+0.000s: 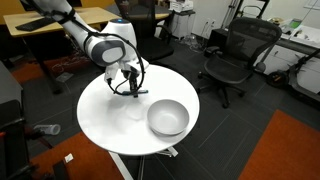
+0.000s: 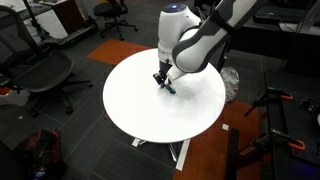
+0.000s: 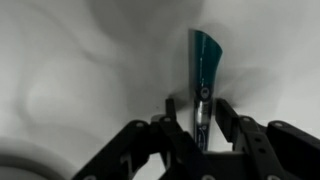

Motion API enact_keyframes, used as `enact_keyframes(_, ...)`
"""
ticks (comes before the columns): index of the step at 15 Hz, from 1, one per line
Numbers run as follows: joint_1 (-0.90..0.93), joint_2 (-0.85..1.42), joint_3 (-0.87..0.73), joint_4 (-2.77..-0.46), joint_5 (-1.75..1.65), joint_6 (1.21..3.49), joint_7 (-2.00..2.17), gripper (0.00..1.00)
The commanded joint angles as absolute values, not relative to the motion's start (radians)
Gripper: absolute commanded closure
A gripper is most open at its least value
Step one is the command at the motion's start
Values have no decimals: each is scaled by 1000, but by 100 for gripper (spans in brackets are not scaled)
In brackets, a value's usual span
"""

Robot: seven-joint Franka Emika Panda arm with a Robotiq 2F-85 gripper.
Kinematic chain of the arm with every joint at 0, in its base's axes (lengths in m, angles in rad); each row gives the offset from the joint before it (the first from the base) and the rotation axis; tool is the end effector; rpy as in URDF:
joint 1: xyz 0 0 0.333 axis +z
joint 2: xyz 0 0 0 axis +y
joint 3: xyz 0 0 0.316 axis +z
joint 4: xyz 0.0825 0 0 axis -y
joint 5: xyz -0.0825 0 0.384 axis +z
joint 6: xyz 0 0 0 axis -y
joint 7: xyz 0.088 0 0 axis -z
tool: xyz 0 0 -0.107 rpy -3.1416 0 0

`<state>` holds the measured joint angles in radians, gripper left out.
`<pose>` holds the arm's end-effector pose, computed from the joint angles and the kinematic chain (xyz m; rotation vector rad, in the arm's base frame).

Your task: Put the marker in the bowl

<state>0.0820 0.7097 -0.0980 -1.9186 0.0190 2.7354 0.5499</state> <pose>0.6284 -0.0090 0.1299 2.9935 -0.8541 0.1885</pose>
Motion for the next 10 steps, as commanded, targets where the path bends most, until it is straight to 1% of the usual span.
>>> enact_keyframes(1, 98, 722, -114, -1902, 52, 2747, 515, 84)
enact_keyframes(2, 98, 722, -114, -1902, 52, 2747, 515, 91)
enact_keyframes(3, 98, 722, -113, -1902, 53, 2746, 514, 99)
enact_keyframes(4, 96, 717, -110, -1905, 54, 2744, 512, 100)
enact_keyframes(5, 98, 711, -110, -1908, 55, 2737, 514, 95)
enact_keyframes(10, 116, 629, -113, -1942, 42, 2707, 506, 95)
